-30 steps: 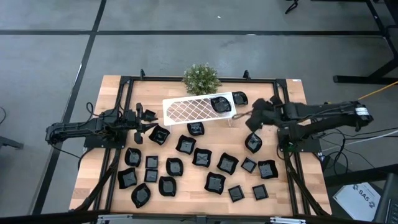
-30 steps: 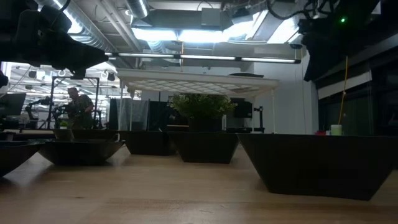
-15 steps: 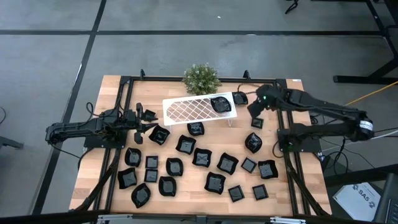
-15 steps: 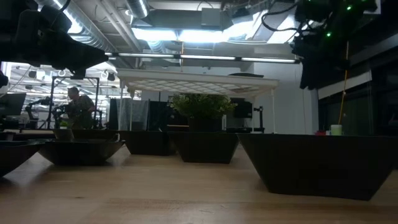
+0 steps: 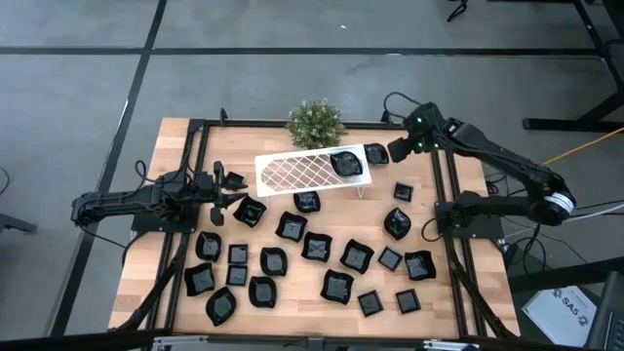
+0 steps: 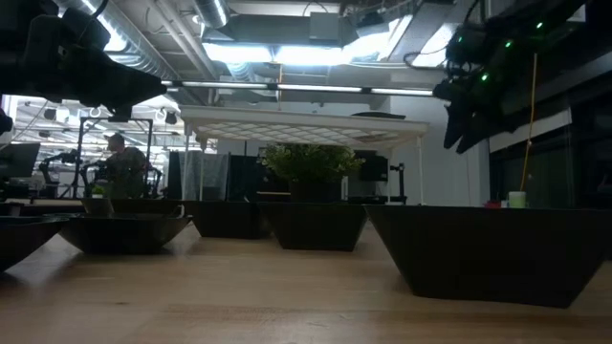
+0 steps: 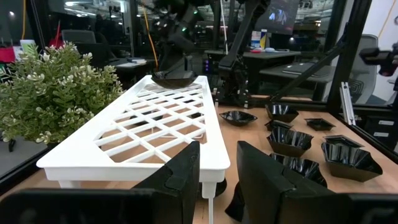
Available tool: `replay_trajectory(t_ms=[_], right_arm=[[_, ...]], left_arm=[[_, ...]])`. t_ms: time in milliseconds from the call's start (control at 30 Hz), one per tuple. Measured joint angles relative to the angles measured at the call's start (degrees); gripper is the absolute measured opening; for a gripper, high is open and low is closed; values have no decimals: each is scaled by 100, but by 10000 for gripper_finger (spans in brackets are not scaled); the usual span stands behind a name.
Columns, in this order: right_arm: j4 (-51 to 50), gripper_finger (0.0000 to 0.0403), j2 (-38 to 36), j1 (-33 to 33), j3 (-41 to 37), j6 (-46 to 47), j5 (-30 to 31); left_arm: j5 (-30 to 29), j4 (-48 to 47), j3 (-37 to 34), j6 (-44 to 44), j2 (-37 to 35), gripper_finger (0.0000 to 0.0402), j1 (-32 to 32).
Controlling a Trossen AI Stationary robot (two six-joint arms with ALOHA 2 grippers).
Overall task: Pick & Place Mini shaped plates
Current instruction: Stack the leaf shaped plate on top of the leaf-shaped plate on the shelf
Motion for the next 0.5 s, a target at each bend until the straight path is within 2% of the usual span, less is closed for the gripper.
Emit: replay_trajectory(t_ms=[200, 500], right_arm=[[376, 182, 870, -284, 0, -321, -539], [740, 182, 1704, -568, 0, -479, -586]], left_arm=[[0, 1, 0, 0, 0, 100, 0], [0, 1, 0, 0, 0, 100, 2]])
